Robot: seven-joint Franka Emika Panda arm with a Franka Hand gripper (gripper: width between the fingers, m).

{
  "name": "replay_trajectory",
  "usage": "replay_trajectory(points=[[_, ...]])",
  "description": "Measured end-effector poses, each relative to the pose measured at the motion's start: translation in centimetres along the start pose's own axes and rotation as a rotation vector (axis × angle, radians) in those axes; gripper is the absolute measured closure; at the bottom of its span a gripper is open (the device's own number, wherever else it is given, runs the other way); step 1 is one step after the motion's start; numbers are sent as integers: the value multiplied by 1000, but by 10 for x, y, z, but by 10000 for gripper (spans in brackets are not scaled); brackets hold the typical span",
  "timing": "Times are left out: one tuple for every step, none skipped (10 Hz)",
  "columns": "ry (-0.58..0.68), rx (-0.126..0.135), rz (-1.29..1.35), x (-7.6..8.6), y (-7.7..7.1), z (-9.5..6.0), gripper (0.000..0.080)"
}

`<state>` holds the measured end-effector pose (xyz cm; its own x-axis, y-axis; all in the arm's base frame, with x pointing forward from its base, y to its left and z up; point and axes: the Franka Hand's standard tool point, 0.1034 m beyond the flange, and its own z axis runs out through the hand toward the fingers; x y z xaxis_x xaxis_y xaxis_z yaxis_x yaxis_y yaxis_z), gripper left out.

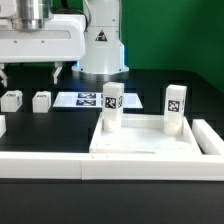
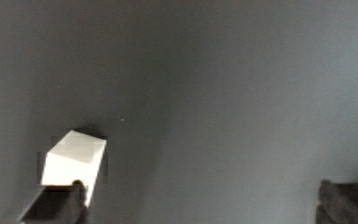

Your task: Assemble square table

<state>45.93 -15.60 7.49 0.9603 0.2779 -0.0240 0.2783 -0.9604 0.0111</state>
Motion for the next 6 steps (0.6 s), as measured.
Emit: replay_trajectory(points=[[-81,44,70,-10,-4,8,151],[-169,80,123,-15,-6,15,151],[-284,109,187,-16,-12,14,151],[-380,137,205,-15,-20,12,151],[-476,166,209,-14,-26,13,151],[-508,179,204,-8,-27,15,151]])
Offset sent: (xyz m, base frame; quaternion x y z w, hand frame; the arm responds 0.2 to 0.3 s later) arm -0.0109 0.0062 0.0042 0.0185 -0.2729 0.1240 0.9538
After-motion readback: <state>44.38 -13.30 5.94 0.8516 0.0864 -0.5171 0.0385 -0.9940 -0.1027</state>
